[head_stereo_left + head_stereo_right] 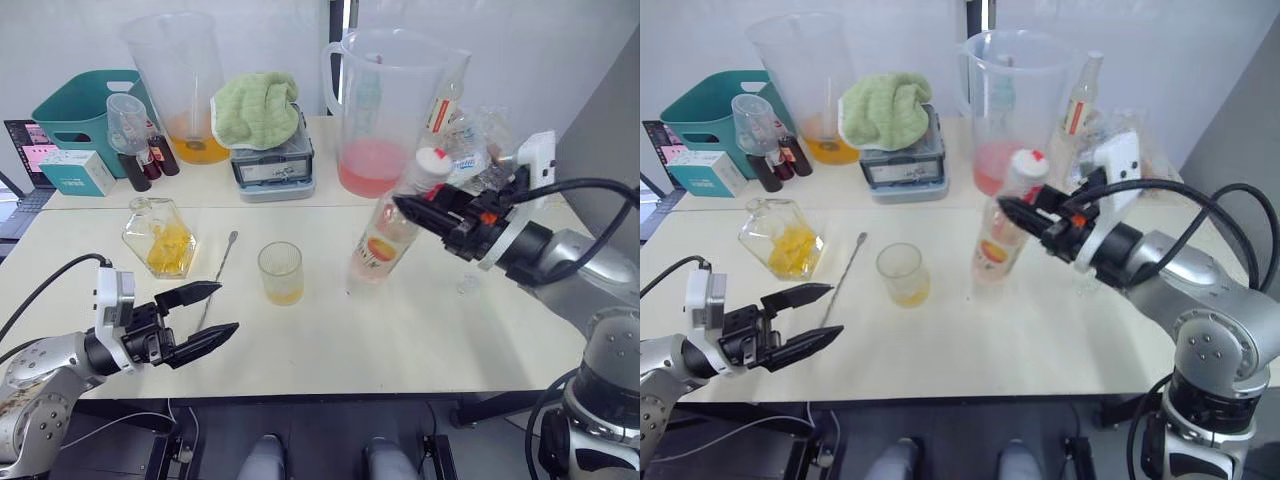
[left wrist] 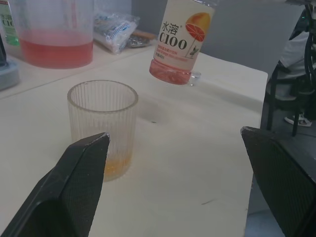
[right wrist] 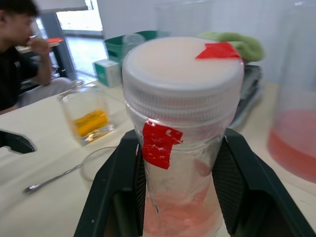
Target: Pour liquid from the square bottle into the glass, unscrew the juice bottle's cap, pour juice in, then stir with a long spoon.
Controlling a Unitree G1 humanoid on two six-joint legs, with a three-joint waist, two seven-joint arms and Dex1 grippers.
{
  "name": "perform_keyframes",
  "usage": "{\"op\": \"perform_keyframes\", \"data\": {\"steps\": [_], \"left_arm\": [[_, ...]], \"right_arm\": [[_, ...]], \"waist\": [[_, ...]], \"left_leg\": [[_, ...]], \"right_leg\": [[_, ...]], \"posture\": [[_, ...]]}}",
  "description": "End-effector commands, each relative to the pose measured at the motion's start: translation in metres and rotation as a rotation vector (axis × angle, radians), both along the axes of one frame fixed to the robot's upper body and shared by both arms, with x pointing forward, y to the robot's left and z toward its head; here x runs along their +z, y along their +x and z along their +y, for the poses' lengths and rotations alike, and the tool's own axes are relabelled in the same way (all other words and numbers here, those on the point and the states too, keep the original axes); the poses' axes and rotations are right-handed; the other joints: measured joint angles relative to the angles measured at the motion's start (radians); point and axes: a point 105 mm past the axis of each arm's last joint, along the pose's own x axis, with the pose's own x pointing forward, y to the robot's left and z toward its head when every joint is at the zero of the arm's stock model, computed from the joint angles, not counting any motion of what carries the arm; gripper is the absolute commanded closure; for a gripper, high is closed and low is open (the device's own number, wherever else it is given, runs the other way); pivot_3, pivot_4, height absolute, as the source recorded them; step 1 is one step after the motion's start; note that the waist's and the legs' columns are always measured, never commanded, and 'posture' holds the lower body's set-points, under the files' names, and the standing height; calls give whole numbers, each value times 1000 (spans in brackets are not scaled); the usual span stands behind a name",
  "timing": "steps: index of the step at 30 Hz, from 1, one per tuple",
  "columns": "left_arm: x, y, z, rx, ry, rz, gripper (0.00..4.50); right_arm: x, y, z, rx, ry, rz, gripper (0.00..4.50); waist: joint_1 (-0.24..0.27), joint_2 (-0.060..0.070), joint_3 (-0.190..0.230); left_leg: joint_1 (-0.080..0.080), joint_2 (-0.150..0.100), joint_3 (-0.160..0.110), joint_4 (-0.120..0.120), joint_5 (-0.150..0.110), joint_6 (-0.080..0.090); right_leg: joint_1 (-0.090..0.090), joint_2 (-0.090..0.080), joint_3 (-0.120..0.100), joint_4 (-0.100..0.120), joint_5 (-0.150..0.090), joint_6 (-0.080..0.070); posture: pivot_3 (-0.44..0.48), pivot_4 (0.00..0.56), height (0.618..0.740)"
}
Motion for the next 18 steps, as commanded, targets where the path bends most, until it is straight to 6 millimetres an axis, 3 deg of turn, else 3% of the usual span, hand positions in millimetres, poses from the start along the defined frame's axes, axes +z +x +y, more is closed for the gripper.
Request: {"op": "perform_keyframes", "data": {"steps": [1,4,8,18], "left_arm": [[8,-6,6,7,33,-46,0],[9,-8,8,7,39,-48,0],[7,-17,15,10,72,-29,0],[11,-16,14,-1,94,-23,0]], "right_arm": [[-6,-24,33,193,-31,-18,3151],[-13,-27,44,246,-47,-15,3151],[-29,-33,75,384,-72,-9,3151],[-39,-24,106,494,-150,-122,3151]], "waist": [[0,0,0],[1,0,0],[1,-1,0],[1,-1,0]], "left_leg": [[0,0,0,0,0,0],[0,1,0,0,0,0],[0,1,0,0,0,0],[0,2,0,0,0,0]], "right_leg": [[0,0,0,0,0,0],[0,1,0,0,0,0],[0,1,0,0,0,0],[-1,1,-1,0,0,0]], "posture": [[0,150,740],[0,150,740],[0,150,740],[0,150,740]]}}
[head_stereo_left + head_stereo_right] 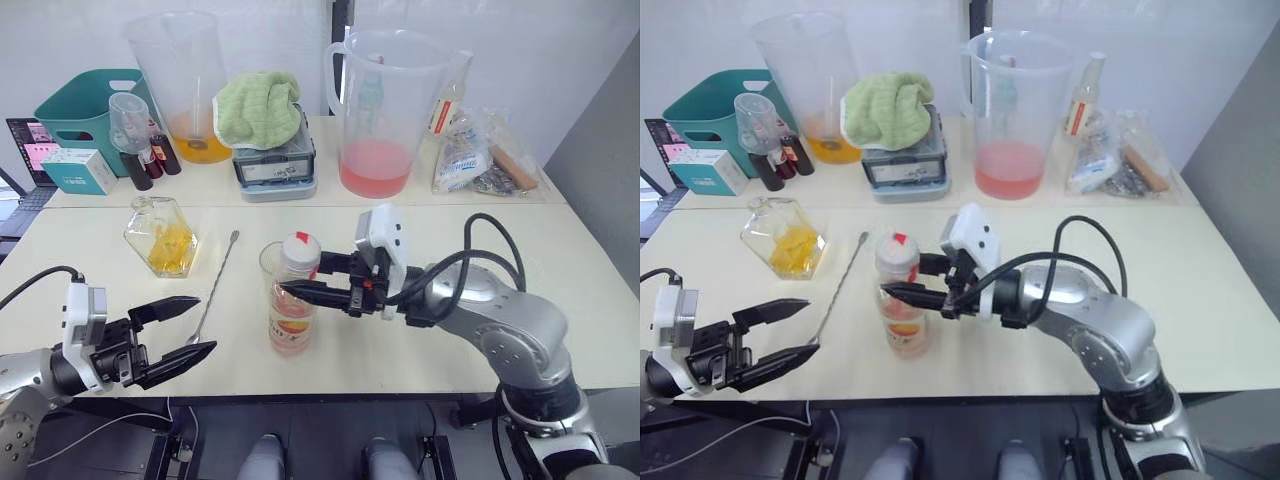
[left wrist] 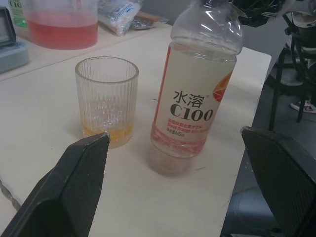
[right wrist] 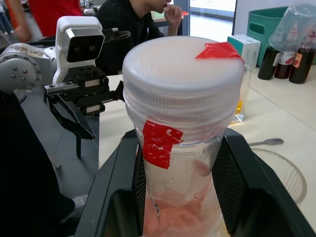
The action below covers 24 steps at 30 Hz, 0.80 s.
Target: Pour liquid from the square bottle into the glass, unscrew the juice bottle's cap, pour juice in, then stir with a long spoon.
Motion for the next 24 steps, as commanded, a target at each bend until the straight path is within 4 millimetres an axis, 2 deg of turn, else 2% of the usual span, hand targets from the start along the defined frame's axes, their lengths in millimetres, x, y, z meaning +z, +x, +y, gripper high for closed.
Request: {"op": "perform_keyframes", "data": {"steps": [1,5,7,9,15,21,24], "left_arm": [[11,-1,-5,-24,26,-42,0],[14,0,-12,-26,24,-50,0],[15,1,-13,-24,24,-51,0],[16,2,-15,-23,24,-52,0],[17,3,-18,-22,22,-49,0],[20,8,-20,-34,22,-46,0],[19,11,-20,-48,27,-41,0]], "right_arm": [[6,-2,10,39,4,-96,3151],[-18,2,17,41,-94,-91,3151],[-22,2,17,43,-100,-67,3152],[-24,2,17,47,-105,-45,2104],[-19,1,16,67,-85,-51,34],[-1,3,-4,155,-77,-99,9],[1,13,-7,248,-73,-94,9]], "waist": [[0,0,0],[0,0,0],[0,0,0],[0,0,0],[0,0,0],[2,-1,0],[-1,-1,0]], "left_leg": [[0,0,0,0,0,0],[0,0,0,0,0,0],[0,0,0,0,0,0],[0,0,0,0,0,0],[1,0,0,0,0,0],[0,0,0,0,0,0],[1,1,0,0,0,0]], "right_leg": [[0,0,0,0,0,0],[0,0,0,0,0,0],[0,0,0,0,0,0],[0,0,0,0,0,0],[0,0,0,0,0,0],[0,0,0,0,0,0],[0,1,0,0,0,0]], "posture": [[0,150,740],[0,150,740],[0,150,740],[0,150,740],[0,150,740],[0,150,740],[0,150,740]]}}
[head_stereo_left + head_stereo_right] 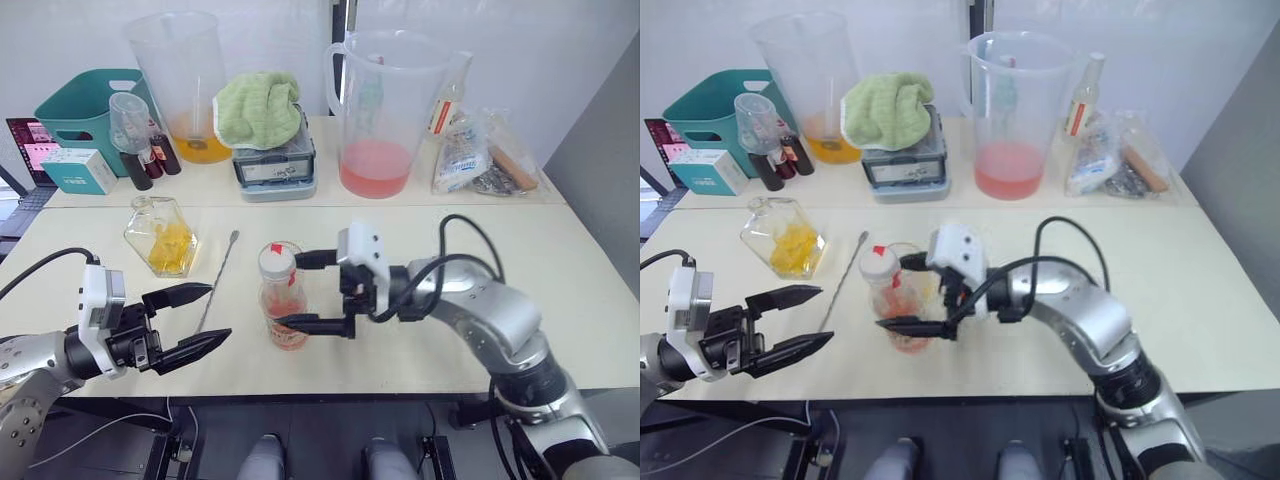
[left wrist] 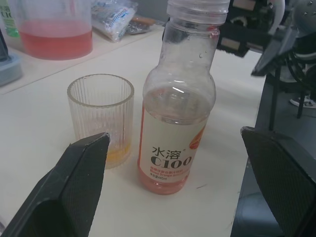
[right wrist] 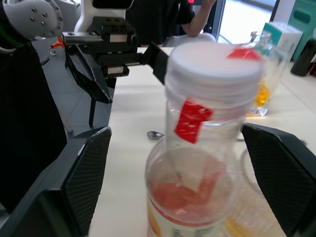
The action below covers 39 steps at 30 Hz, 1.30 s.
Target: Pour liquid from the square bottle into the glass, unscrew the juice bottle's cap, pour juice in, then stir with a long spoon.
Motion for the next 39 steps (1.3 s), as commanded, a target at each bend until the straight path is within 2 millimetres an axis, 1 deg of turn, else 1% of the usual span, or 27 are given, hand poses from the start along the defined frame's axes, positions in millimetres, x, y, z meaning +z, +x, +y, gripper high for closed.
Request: {"op": "perform_keyframes", "data": {"steps": [1,5,7,9,16,19,21,24,26,30,32,36,37,39], "left_arm": [[5,2,-2,-24,16,-22,0],[7,3,-4,-30,16,-23,0],[8,1,-3,-32,23,-24,0],[10,-1,-2,-30,31,-25,0],[12,-6,3,-8,46,-24,0],[13,-8,3,-1,47,-24,0],[13,-8,3,1,48,-25,0],[13,-9,4,5,48,-26,0],[12,-10,5,6,49,-24,0],[10,-10,5,3,46,-21,0],[10,-10,5,-2,42,-23,0],[8,-10,5,-4,39,-26,0],[8,-10,5,-4,37,-27,0],[6,-9,7,-2,32,-28,0]], "right_arm": [[11,4,-2,141,37,-14,9],[11,12,4,285,42,33,9],[12,12,8,368,35,42,9],[14,15,14,416,41,44,9],[10,28,34,447,30,-5,9],[7,30,41,447,28,-27,802],[7,32,42,445,32,-31,1458],[8,33,42,446,45,-29,2570],[9,32,40,449,49,-26,2943],[10,30,36,449,57,-24,2944],[15,25,31,428,78,-25,2944],[27,6,19,352,118,-29,2944],[30,0,17,299,136,-14,2944],[36,-20,13,168,178,23,2944]], "waist": [[-3,0,0],[-13,0,0],[-19,0,0],[-23,0,0],[-24,0,0],[-24,0,0],[-23,0,0],[-24,0,0],[-24,0,0],[-23,0,0],[-22,0,0],[-19,0,0],[-19,0,0],[-19,0,0]], "left_leg": [[0,1,0,0,0,0],[0,2,0,-1,0,0],[0,2,0,-2,0,0],[0,2,0,-2,0,0],[0,3,0,-3,0,-1],[0,3,0,-4,1,-1],[0,3,0,-4,1,-2],[0,3,0,-4,1,-2],[0,3,0,-4,1,-2],[0,3,0,-4,1,-2],[0,3,0,-4,1,-2],[-1,3,0,-4,1,-2],[-1,3,0,-4,1,-2],[-1,3,0,-4,1,-2]], "right_leg": [[0,1,0,0,0,0],[0,2,0,0,0,-1],[-1,2,0,0,0,-1],[-1,2,0,0,0,-1],[-1,3,0,0,0,-1],[-2,3,0,0,0,-1],[-2,3,0,0,0,-1],[-2,3,0,0,0,-1],[-2,3,0,1,0,-1],[-2,3,0,1,0,-1],[-2,3,0,1,0,-1],[-2,3,0,0,0,-1],[-3,3,0,1,0,-1],[-3,3,0,1,0,-1]], "posture": [[0,150,740],[0,150,740],[0,150,740],[0,150,740],[0,150,740],[0,150,740],[0,150,740],[0,150,740],[0,150,740],[0,150,740],[0,150,740],[0,150,740],[0,150,740],[0,150,740]]}}
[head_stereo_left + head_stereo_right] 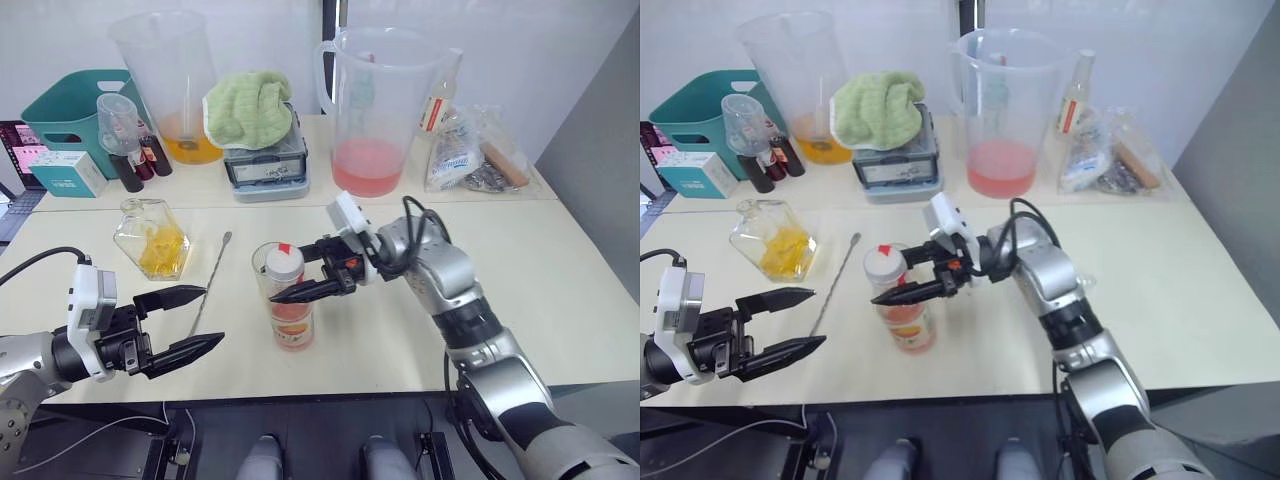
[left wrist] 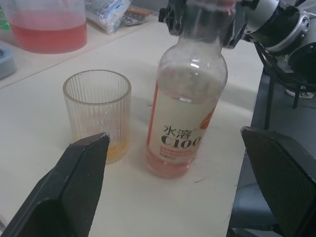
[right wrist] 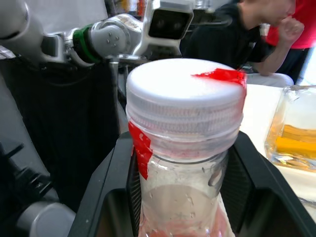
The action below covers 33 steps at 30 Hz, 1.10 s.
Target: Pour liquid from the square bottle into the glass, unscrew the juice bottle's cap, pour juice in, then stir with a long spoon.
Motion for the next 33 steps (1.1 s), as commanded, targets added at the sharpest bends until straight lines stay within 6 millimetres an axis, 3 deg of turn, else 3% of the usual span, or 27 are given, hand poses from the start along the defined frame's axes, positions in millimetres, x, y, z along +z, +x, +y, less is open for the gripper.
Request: {"op": "perform_keyframes", "data": {"steps": [1,6,8,21,28,29,33], "left_arm": [[3,-1,2,-8,-2,-37,0],[-2,4,5,-16,-6,-39,0],[-4,6,6,-22,-8,-40,0],[-3,19,11,-68,6,-42,0],[0,19,13,-68,12,-45,0],[0,19,13,-68,12,-45,0],[0,19,13,-63,12,-46,0]], "right_arm": [[23,-28,0,-140,77,10,2944],[12,-8,-4,-521,76,76,2944],[6,-5,-7,-598,66,84,2944],[-19,-3,4,-671,30,165,2944],[-16,-6,4,-640,57,135,2944],[-14,-6,3,-632,66,124,2144],[-8,-11,-2,-582,84,72,925]], "waist": [[1,0,0],[-3,0,0],[5,0,0],[-4,0,0],[-5,0,0],[-5,0,0],[-4,0,0]], "left_leg": [[0,0,0,0,0,0],[0,2,0,-1,0,0],[0,2,0,-1,0,0],[0,6,0,-1,0,0],[1,7,0,-2,0,0],[1,7,0,-1,0,0],[1,7,0,-1,0,0]], "right_leg": [[0,0,0,0,0,0],[-3,2,0,2,1,-3],[-2,2,0,2,1,-3],[-3,6,0,1,2,-4],[-3,8,1,1,2,-5],[-3,8,1,1,2,-5],[-3,8,1,1,2,-5]], "posture": [[0,150,740],[0,150,740],[0,150,740],[0,150,740],[0,150,740],[0,150,740],[0,150,740]]}}
